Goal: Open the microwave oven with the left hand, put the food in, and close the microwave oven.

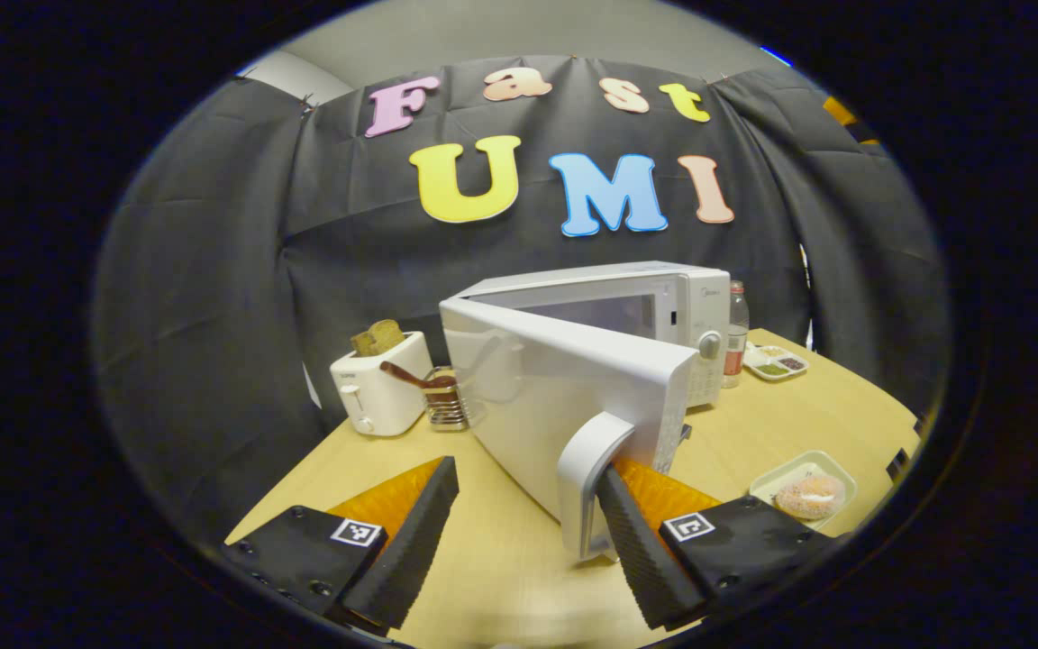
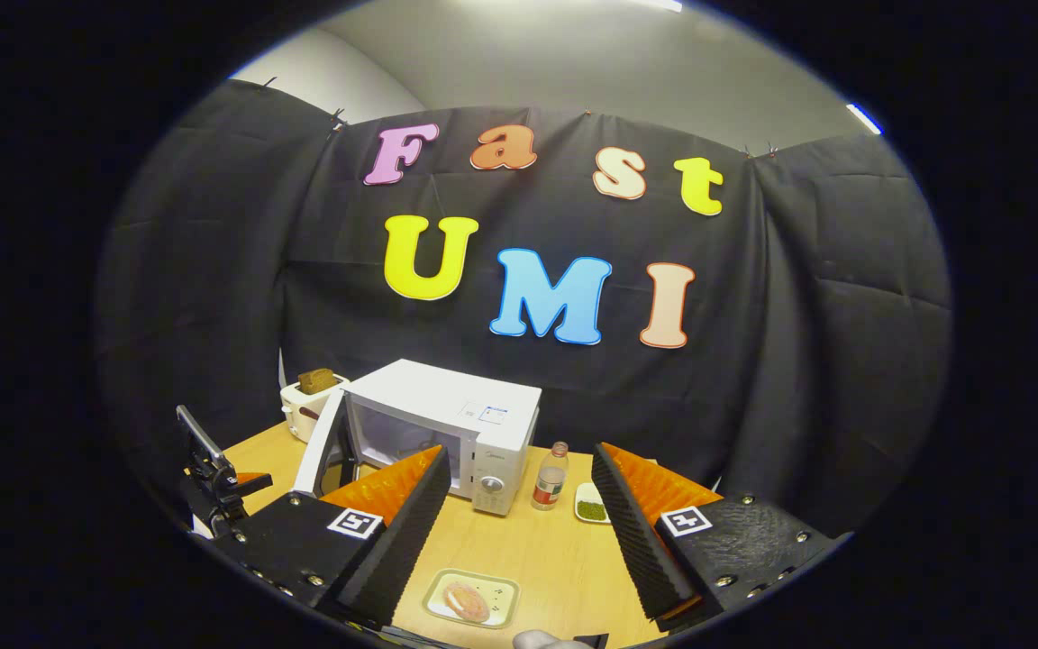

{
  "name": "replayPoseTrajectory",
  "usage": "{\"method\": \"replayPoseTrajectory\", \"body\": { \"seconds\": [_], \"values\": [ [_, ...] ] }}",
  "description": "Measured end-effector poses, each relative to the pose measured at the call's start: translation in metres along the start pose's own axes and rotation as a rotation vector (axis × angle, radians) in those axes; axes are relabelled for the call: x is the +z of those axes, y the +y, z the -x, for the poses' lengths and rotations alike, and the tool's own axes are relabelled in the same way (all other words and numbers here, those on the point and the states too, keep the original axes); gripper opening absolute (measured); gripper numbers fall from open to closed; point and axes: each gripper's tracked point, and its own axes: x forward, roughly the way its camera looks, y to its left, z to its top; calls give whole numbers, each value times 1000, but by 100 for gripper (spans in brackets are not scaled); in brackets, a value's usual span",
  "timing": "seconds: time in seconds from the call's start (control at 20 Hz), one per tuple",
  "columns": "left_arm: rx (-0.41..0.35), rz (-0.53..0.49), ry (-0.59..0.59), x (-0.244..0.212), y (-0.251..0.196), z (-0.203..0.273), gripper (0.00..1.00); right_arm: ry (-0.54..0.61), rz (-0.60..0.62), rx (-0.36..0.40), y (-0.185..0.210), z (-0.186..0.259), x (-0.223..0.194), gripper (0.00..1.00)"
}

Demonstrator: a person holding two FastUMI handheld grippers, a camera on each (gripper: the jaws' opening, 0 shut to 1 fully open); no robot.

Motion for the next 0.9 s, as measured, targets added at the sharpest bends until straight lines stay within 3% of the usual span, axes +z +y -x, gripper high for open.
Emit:
{"method": "replayPoseTrajectory", "body": {
  "seconds": [0.05, 0.3, 0.6, 0.7, 0.9],
  "values": [
    [18, 3, 5, -4, 14, 6, 100, 1, -2, 15, 9, 0, -1, 96],
    [93, 48, 24, -23, 77, 26, 100, 21, -13, 85, 49, -7, -5, 96],
    [196, 62, 23, -30, 136, 46, 95, 18, -1, 113, 67, -10, -2, 96],
    [222, 71, 20, -31, 149, 47, 100, 24, -4, 116, 70, -13, -6, 96],
    [247, 61, 22, -29, 157, 51, 94, 43, -3, 129, 75, -20, -17, 96]
  ]
}}
